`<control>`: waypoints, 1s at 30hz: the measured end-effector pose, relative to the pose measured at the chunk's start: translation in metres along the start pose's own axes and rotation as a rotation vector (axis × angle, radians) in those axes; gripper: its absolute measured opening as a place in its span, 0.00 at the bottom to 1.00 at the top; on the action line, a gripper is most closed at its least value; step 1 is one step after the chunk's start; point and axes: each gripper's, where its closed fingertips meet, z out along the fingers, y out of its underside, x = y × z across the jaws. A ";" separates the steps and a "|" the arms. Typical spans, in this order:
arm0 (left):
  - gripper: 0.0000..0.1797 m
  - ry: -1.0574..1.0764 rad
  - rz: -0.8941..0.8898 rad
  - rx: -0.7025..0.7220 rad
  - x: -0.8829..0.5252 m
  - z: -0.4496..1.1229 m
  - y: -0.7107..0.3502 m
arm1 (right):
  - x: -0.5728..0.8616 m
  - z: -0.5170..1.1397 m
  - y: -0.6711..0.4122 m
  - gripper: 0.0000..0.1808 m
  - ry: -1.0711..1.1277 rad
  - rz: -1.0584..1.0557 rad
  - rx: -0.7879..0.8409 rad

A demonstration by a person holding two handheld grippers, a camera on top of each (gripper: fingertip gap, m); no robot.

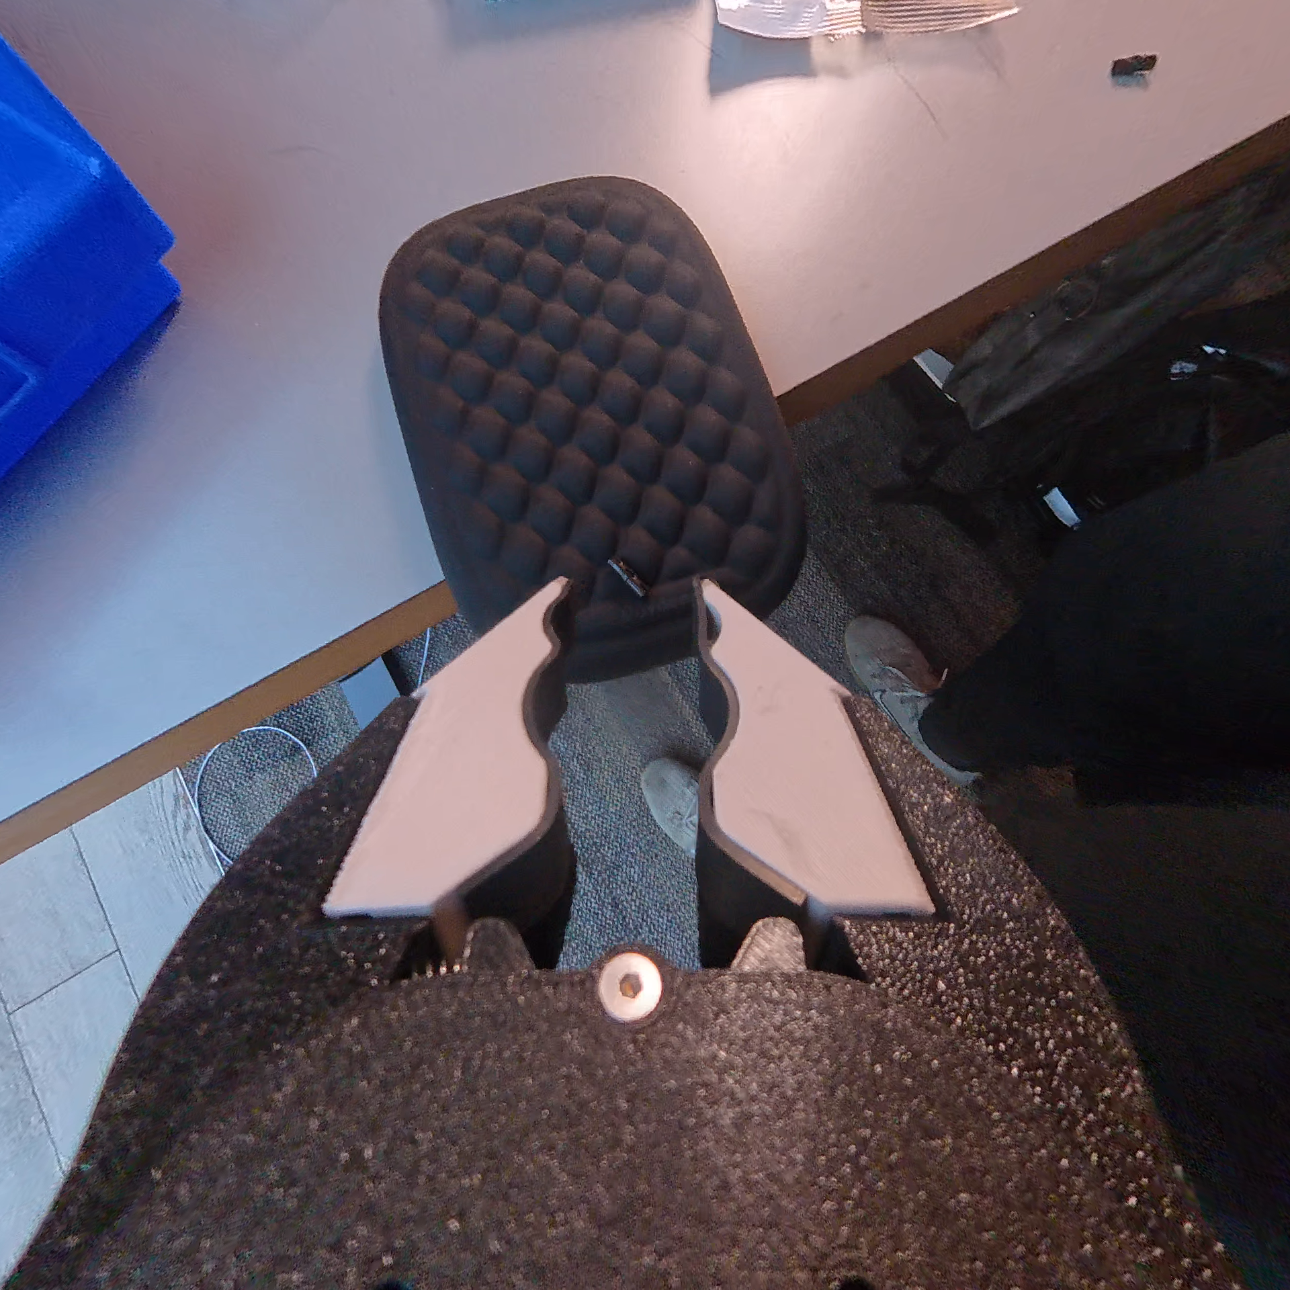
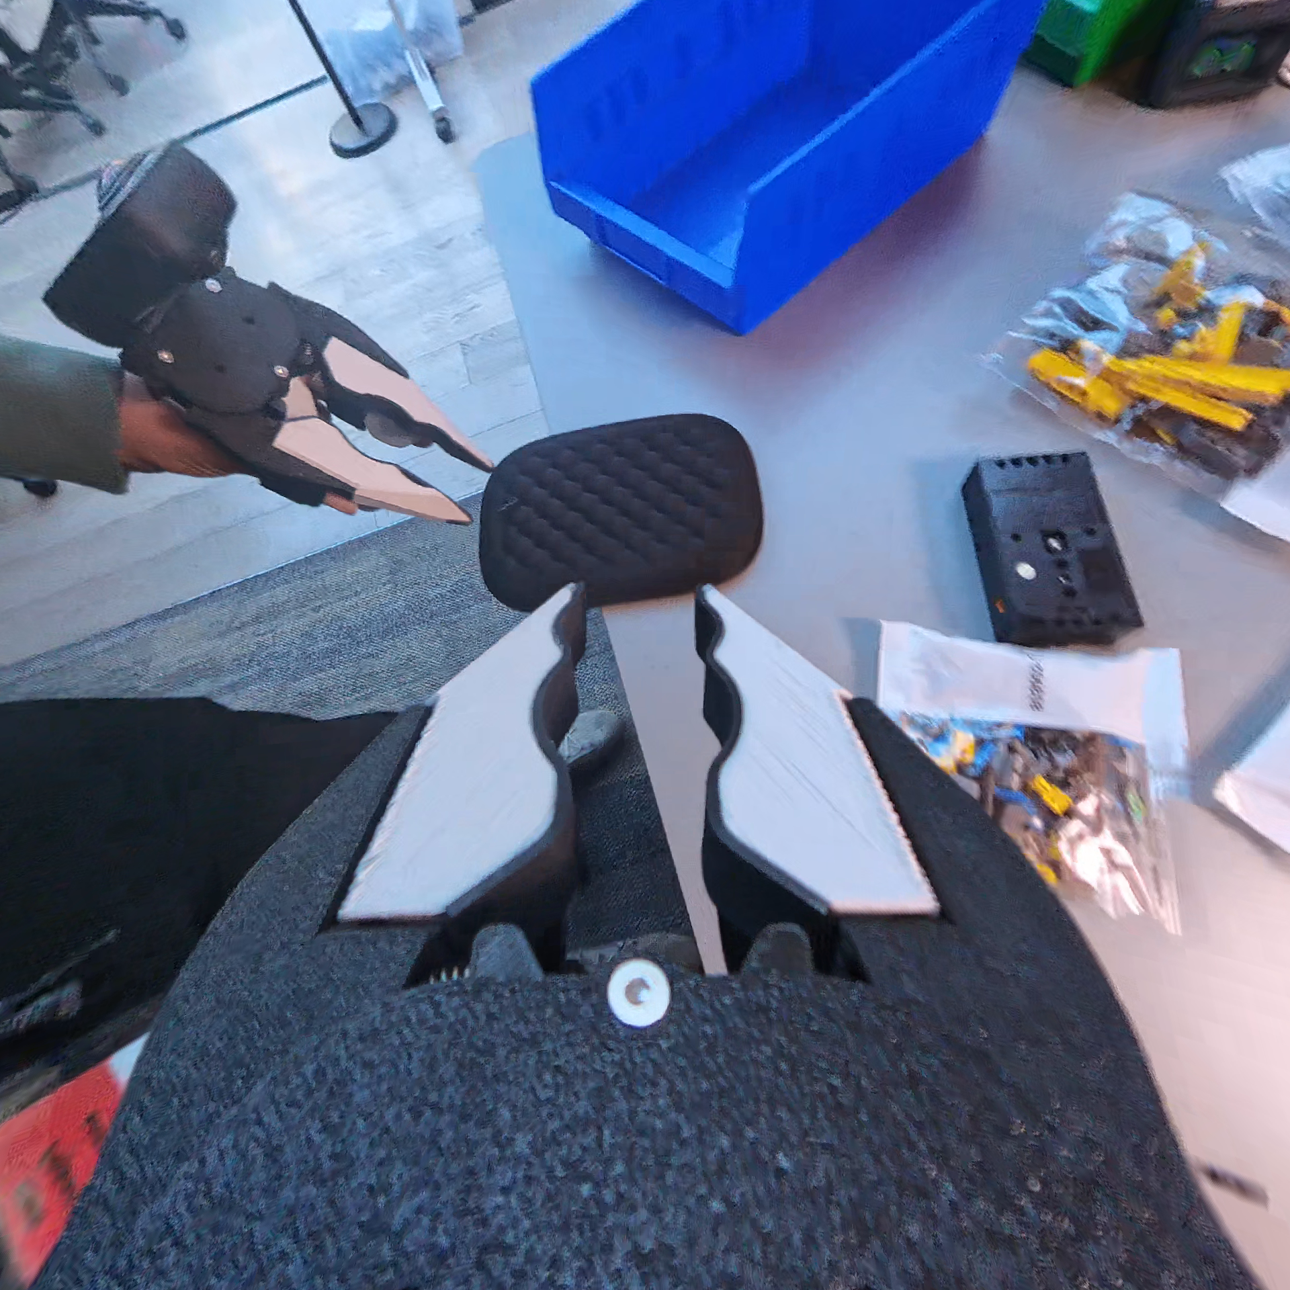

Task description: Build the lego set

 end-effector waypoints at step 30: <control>0.02 -0.073 -0.046 0.129 -0.006 0.019 0.003 | -0.062 0.122 0.020 0.21 0.019 -0.051 0.008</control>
